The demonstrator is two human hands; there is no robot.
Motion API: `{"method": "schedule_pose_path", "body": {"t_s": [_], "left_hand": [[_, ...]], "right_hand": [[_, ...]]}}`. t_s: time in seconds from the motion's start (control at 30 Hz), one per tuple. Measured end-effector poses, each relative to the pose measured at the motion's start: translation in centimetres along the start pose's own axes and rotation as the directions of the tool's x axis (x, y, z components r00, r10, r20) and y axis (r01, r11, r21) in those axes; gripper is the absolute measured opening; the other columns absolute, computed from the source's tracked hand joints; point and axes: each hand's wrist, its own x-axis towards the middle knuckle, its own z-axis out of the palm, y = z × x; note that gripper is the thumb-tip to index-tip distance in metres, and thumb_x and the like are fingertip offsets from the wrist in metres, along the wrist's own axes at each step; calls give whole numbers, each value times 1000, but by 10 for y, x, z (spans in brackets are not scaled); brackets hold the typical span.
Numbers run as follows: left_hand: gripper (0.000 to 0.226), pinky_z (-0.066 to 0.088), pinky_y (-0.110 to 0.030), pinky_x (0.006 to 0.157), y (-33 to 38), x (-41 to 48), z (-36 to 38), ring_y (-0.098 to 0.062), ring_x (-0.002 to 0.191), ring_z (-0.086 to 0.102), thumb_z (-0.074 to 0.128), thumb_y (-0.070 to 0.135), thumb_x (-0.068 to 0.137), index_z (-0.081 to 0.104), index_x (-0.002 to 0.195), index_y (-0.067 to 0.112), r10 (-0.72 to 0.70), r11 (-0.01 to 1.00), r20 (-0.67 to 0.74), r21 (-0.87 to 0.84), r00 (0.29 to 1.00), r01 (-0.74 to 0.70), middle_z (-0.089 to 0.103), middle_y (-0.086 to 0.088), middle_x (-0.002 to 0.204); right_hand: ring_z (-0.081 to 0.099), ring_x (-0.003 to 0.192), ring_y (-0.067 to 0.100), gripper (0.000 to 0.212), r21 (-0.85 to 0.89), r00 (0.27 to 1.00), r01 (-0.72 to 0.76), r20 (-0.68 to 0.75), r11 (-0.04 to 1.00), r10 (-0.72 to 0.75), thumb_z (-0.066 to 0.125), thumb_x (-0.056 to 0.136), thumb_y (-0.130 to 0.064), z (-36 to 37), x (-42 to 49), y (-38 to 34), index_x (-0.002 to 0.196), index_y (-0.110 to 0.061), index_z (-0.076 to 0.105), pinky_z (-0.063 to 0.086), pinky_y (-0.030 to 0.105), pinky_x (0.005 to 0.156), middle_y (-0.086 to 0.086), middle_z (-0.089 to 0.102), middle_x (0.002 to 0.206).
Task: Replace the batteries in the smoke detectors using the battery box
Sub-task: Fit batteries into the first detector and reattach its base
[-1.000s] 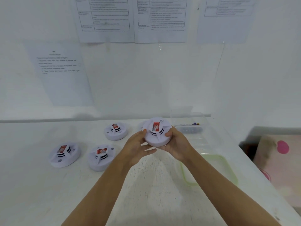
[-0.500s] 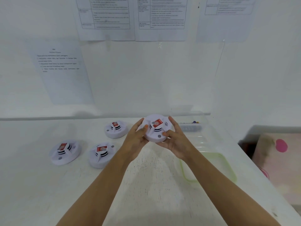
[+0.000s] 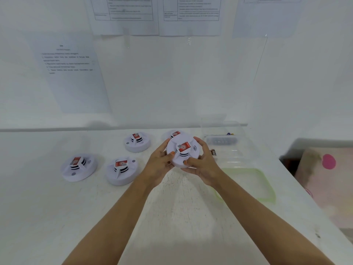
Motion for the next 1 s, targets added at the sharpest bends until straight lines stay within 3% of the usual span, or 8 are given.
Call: {"method": "schedule_pose_path", "body": {"t_s": [0.23, 0.77, 1.0], "left_hand": [[44, 54, -35, 88, 0, -6, 0, -26, 117, 58, 49, 5, 94, 47, 136, 16, -16, 1000, -43, -9, 999, 16, 60, -7, 129], [46, 51, -40, 94, -4, -10, -8, -27, 119, 57, 50, 8, 95, 44, 140, 16, -45, 999, -46, -13, 998, 45, 58, -7, 131], [45, 54, -37, 89, -3, -10, -6, -26, 116, 58, 48, 6, 95, 45, 139, 16, -51, 999, -70, -21, 996, 50, 59, -6, 130]], "right_hand": [[59, 106, 28, 65, -2, 999, 19, -38, 1000, -19, 59, 75, 15, 5, -1, 6, 109, -39, 47, 58, 39, 70, 1, 57, 115], [59, 102, 21, 64, -12, 998, 37, -49, 999, -37, 59, 77, 15, 14, -10, 8, 115, -34, 43, 58, 33, 66, -4, 57, 112], [62, 98, 20, 69, 6, 998, 18, -63, 1000, -18, 59, 77, 15, 13, -12, 10, 128, -27, 39, 58, 36, 66, -2, 60, 111]]}}
